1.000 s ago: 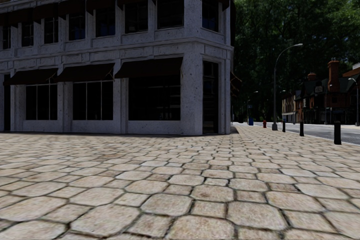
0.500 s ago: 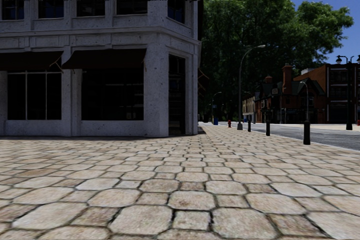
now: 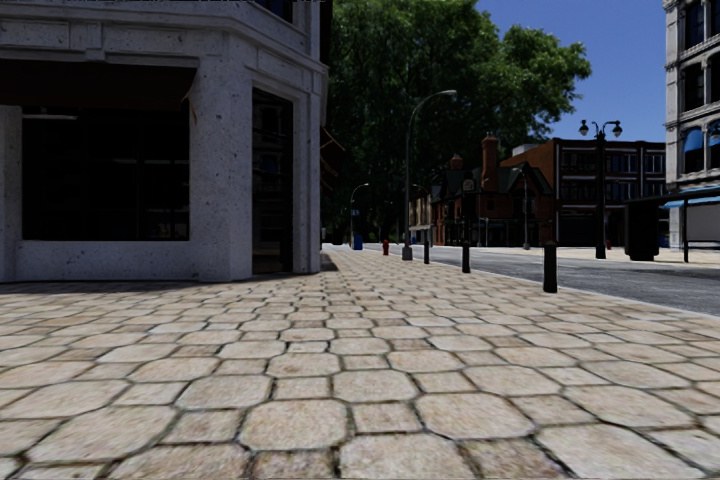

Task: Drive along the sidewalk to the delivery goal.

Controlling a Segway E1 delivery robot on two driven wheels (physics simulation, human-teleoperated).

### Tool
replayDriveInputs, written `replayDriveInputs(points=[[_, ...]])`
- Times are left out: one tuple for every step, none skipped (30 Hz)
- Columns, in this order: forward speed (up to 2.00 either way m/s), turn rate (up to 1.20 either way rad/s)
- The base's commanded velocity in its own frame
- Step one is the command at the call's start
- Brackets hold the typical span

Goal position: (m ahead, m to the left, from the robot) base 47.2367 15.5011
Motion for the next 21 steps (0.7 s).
replayDriveInputs(points=[[2.0, -0.49], [2.0, -0.49], [2.0, -0.49], [2.0, -0.49], [2.0, -0.49], [2.0, -0.44], [2.0, -0.44], [2.0, 0.0], [2.0, 0.0], [2.0, 0.0], [2.0, 0.0], [2.0, 0.0], [2.0, 0.0], [2.0, 0.0], [2.0, 0.0], [2.0, 0.0], [2.0, 0.0], [2.0, 0.0], [2.0, 0.0], [2.0, 0.0], [2.0, 0.0]])
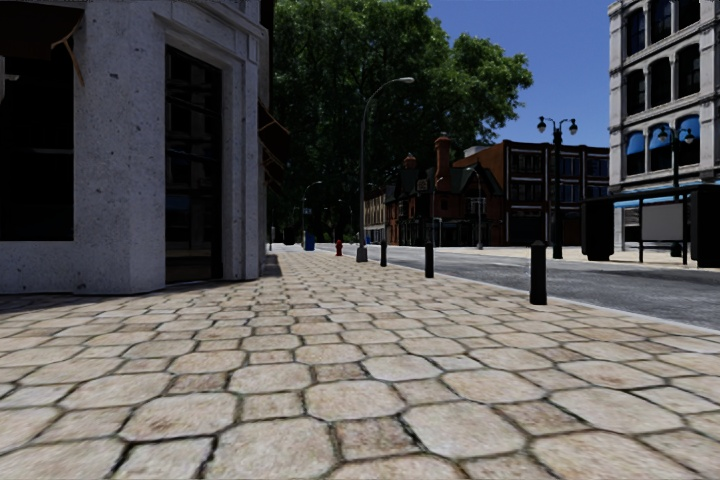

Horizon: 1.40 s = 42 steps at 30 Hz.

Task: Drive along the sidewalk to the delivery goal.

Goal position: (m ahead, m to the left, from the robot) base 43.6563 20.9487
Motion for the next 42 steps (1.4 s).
replayDriveInputs(points=[[2.0, 0.0], [2.0, 0.0], [2.0, 0.0], [2.0, 0.0], [2.0, 0.0], [2.0, 0.0], [2.0, 0.0], [2.0, 0.0], [2.0, 0.0], [2.0, 0.0], [2.0, 0.0], [2.0, 0.0], [2.0, 0.0], [2.0, 0.1], [2.0, 0.15], [2.0, 0.15], [2.0, 0.16], [2.0, 0.17], [2.0, 0.06], [2.0, 0.0], [2.0, 0.0], [2.0, 0.0], [2.0, 0.0], [2.0, 0.0], [2.0, 0.0], [2.0, 0.0], [2.0, 0.04], [2.0, 0.16], [2.0, 0.16], [2.0, 0.24], [2.0, 0.27], [2.0, 0.28], [2.0, 0.28], [2.0, 0.28], [2.0, 0.17], [2.0, 0.03], [2.0, 0.03], [2.0, 0.0], [2.0, 0.03], [2.0, 0.2], [2.0, 0.27], [2.0, 0.27]])
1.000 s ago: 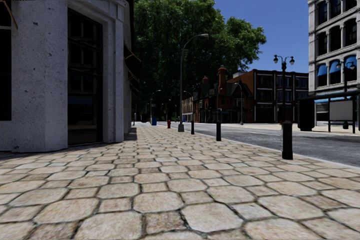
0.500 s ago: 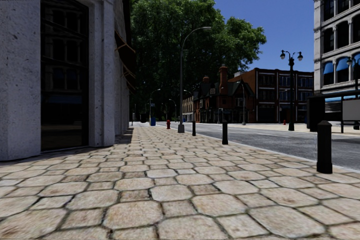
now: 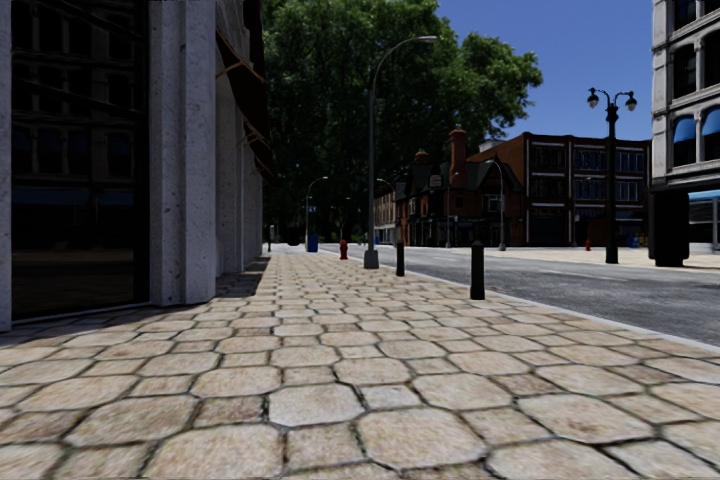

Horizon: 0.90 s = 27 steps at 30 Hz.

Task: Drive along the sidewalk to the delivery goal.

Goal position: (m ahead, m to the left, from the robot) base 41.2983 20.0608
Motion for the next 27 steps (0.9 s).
replayDriveInputs(points=[[2.0, 0.28], [2.0, 0.29], [2.0, 0.29], [2.0, 0.29], [2.0, 0.21], [2.0, 0.03], [2.0, 0.0], [2.0, 0.0], [2.0, 0.0], [2.0, 0.0], [2.0, 0.09], [2.0, 0.22], [2.0, 0.26], [2.0, 0.26], [2.0, 0.27], [2.0, 0.29], [2.0, 0.3], [2.0, 0.3], [2.0, 0.3], [2.0, 0.28], [2.0, 0.17], [2.0, 0.03], [2.0, 0.03], [2.0, 0.0], [2.0, 0.0], [2.0, 0.0], [2.0, 0.0]])
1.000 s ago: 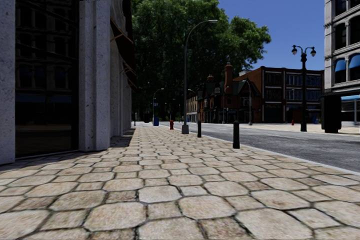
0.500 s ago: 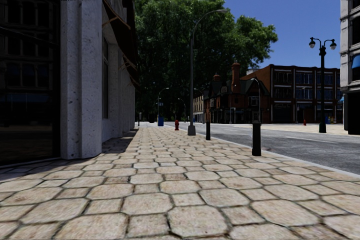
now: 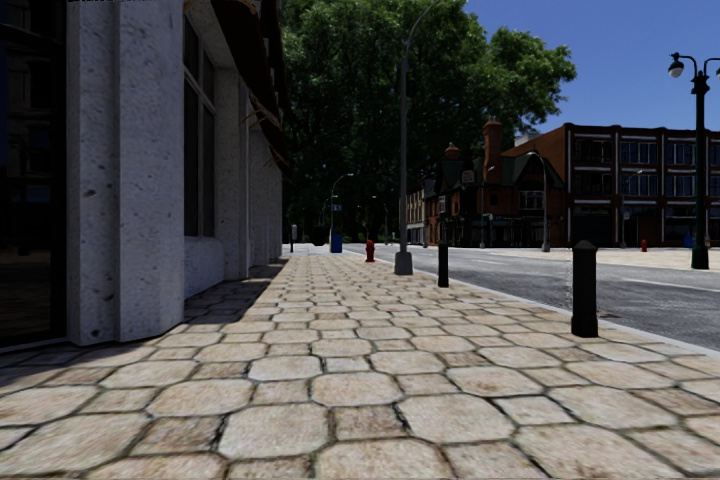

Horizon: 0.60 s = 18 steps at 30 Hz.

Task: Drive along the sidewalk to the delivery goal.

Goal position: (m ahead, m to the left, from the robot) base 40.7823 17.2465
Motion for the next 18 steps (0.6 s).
replayDriveInputs(points=[[2.0, 0.08], [2.0, 0.19], [2.0, 0.22], [2.0, 0.22], [2.0, 0.22], [2.0, 0.23], [2.0, 0.23], [2.0, 0.21], [2.0, 0.05], [2.0, 0.0], [2.0, 0.0], [2.0, 0.0], [2.0, 0.0], [2.0, 0.0], [2.0, 0.0], [2.0, 0.0], [2.0, 0.0], [2.0, 0.0]])
